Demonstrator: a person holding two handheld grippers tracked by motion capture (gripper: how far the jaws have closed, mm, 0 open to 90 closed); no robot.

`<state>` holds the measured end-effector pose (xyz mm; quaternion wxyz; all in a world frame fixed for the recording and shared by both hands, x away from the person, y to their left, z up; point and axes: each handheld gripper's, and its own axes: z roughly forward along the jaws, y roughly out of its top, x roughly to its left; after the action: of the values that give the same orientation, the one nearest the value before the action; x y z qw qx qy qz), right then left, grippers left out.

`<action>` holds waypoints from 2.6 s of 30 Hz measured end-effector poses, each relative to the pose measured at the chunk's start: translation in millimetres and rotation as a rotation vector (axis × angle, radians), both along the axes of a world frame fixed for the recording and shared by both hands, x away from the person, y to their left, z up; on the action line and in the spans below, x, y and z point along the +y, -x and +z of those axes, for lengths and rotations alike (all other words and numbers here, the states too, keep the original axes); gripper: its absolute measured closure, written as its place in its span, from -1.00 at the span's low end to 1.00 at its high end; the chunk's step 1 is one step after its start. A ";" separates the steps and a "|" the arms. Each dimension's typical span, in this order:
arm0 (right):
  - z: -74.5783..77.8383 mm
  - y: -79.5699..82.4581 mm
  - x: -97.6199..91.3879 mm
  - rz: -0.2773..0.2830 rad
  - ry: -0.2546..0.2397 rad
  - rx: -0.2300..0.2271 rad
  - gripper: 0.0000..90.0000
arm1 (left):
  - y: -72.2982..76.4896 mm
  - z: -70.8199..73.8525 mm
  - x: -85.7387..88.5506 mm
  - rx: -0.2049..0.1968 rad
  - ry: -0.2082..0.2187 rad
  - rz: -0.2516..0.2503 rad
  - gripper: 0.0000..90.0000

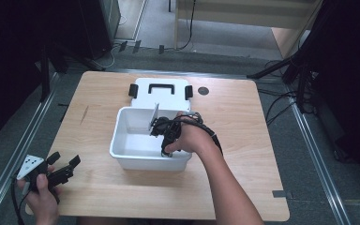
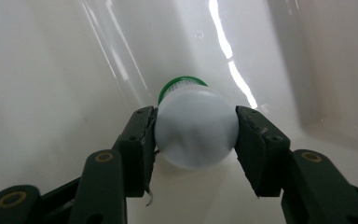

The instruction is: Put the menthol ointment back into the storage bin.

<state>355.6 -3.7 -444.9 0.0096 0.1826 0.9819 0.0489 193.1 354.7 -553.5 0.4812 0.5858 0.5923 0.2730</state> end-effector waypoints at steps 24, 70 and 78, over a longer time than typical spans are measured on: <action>20.9 5.0 -17.4 -0.074 -0.092 -0.023 -0.25 | 0.2 0.2 -0.6 0.002 -0.006 -0.002 -0.68; 11.0 70.9 -231.6 -0.482 -0.323 -0.260 -0.79 | 1.2 0.8 -6.5 0.009 -0.052 -0.021 -0.68; -32.5 87.2 -267.4 -0.538 -0.390 -0.325 -0.79 | 0.8 0.6 -5.1 0.012 -0.040 -0.016 -0.68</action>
<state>268.4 -271.1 -477.5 0.1428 0.4223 0.8567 0.2593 192.2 349.6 -552.9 0.4679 0.6018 0.5847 0.2774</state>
